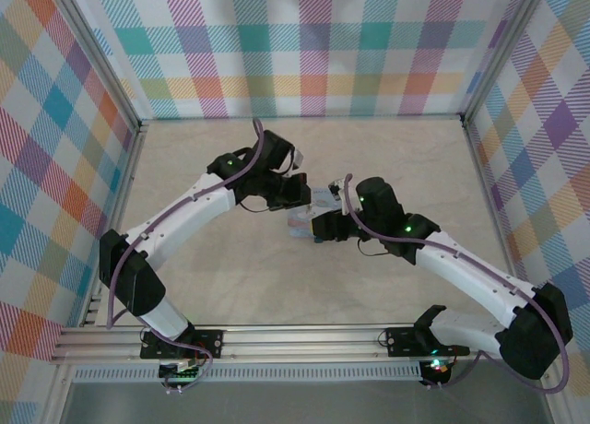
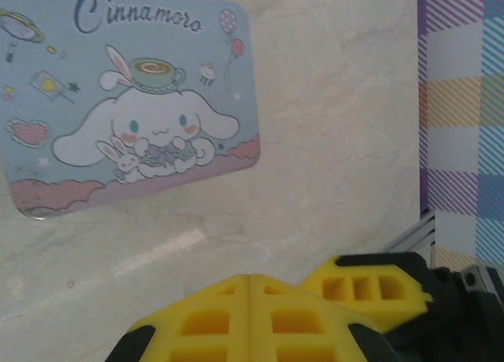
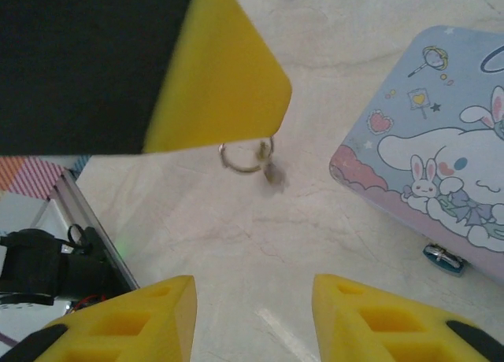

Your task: Unlock a padlock with a key

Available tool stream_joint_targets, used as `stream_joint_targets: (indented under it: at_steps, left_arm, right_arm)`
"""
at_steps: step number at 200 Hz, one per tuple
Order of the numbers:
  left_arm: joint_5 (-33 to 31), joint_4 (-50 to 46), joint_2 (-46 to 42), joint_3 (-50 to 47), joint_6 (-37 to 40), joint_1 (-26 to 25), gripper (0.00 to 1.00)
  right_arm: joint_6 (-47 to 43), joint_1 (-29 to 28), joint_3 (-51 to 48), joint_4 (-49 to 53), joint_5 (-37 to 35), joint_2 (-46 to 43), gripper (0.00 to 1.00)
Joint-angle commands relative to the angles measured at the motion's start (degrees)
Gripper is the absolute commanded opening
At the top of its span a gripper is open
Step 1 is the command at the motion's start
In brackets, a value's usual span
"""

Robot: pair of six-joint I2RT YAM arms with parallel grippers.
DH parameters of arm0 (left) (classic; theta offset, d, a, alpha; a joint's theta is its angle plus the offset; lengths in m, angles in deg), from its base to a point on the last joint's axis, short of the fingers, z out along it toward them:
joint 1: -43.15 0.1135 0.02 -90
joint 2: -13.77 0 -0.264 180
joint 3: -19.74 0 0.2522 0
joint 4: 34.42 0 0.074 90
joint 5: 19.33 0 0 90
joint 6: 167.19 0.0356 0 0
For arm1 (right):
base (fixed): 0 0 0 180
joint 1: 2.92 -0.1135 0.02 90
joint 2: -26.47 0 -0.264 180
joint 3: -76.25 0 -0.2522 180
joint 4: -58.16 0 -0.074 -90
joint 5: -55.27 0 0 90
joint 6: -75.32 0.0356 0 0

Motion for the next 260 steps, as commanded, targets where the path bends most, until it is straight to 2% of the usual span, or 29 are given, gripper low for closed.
stream_joint_targets:
  at_steps: [1,86,154,172,199,217,252,260]
  left_arm:
    - [2.1,0.0,-0.6,2.5,-0.4,-1.2,0.0]
    - [2.8,-0.6,0.6,3.5,-0.4,-2.9,0.0]
    - [3.5,-1.1,0.5,4.3,-0.2,-3.4,0.0]
    - [3.6,-1.2,0.5,4.5,-0.1,-3.5,0.0]
    - [3.8,-1.4,0.7,4.7,0.2,-3.7,0.0]
    - [4.0,-1.5,0.9,4.7,0.2,-3.9,0.0]
    - [3.7,-1.6,0.8,4.9,0.5,-4.0,0.0]
    - [3.6,-1.7,0.9,5.0,0.6,-4.0,0.0]
  right_arm:
    - [-2.5,-0.6,2.2,-1.3,-3.0,0.2,0.43]
    - [-4.8,-1.5,5.0,0.7,-7.0,0.2,0.42]
    - [-5.6,-1.6,7.2,2.4,-8.7,1.9,0.28]
    - [-5.8,-1.6,7.7,2.8,-9.2,2.2,0.19]
    - [-6.6,-1.6,8.5,3.6,-9.7,2.2,0.14]
    - [-7.1,-1.6,8.9,4.2,-9.8,2.2,0.06]
    - [-7.6,-1.6,8.8,4.8,-9.6,2.4,0.06]
    - [-7.5,-1.6,8.7,4.7,-9.5,2.3,0.09]
